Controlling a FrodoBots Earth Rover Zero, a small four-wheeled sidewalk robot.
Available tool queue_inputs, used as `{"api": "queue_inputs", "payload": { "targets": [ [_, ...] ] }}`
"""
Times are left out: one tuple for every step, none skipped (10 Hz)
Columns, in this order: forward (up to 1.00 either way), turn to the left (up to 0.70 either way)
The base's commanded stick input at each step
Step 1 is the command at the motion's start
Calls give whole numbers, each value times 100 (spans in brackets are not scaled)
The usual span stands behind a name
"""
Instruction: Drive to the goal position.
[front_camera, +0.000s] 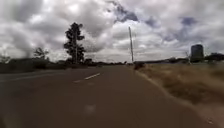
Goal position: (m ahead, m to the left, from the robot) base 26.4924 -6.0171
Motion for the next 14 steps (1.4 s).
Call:
{"api": "queue_inputs", "payload": {
  "targets": [
    [85,-2],
    [85,-4],
    [85,-6],
    [85,-10],
    [85,-14],
    [85,-18],
    [85,-22],
    [85,-26],
    [85,-31],
    [85,-32],
    [85,-23],
    [85,-14],
    [85,-5],
    [85,-1]
  ]
}}
